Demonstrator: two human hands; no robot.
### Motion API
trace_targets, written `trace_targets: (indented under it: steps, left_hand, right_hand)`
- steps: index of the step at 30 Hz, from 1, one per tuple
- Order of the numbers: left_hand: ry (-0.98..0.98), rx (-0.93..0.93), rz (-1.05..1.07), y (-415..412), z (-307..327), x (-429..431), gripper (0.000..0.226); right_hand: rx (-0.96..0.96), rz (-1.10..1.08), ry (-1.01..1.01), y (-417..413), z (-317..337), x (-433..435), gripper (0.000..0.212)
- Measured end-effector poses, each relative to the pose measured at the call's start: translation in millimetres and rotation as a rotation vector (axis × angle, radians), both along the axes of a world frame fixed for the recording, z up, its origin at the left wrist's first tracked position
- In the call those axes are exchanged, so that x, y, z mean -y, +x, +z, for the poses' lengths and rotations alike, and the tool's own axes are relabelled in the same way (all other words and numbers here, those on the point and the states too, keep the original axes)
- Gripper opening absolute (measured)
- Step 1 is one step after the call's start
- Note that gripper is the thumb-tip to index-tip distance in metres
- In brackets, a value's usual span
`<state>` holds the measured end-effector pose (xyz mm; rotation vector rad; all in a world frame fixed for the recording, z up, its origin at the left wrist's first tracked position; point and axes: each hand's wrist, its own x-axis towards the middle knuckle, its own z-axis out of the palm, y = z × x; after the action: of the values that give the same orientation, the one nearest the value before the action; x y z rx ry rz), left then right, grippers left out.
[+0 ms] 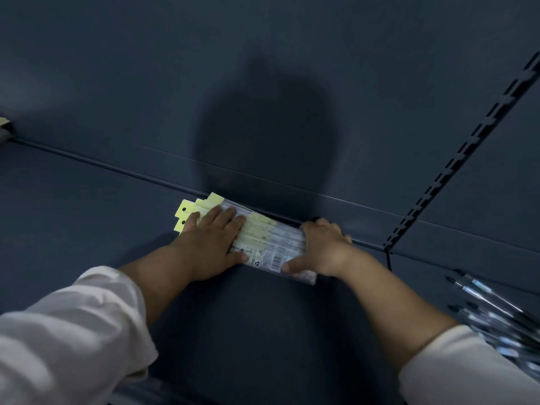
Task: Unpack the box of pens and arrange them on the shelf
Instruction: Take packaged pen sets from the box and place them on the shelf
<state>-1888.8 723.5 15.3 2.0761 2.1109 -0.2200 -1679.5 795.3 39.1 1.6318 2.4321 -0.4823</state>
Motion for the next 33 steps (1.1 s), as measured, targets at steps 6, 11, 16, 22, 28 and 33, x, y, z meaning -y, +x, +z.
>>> trace_targets:
  steps: [6, 11, 16, 22, 28, 33]
  left_hand:
    - [0.329, -0.107, 0.263, 18.8, 9.2, 16.6, 0.08]
    - [0.231, 0.433, 0.567, 26.2, 15.1, 27.0, 0.064]
    - [-0.159, 1.649, 0.875, 34.3, 29.4, 29.9, 0.05]
    - [0.017, 2.075, 1.01, 28.1, 30.1, 33.2, 0.013]
    - [0.148, 2.168, 0.838, 17.8, 34.8, 38.2, 0.012]
    - [0.117, 2.163, 0.731, 21.4, 33.5, 37.2, 0.019]
  right_hand:
    - [-0.137, 0.106, 0.004, -6.2, 5.3, 13.3, 0.035]
    - [-0.25, 0.182, 0.232, -11.9, -6.1, 33.3, 0.028]
    - [-0.366, 0.298, 0.538, -29.0, -21.5, 56.1, 0.029]
    - [-0.554, 0.357, 0.402, -45.1, -12.9, 65.7, 0.043]
    - [-1.123, -0.161, -0.654, -41.7, 3.9, 63.2, 0.042]
    - [-1.227, -0.236, -0.735, -34.9, 6.1, 53.1, 0.026]
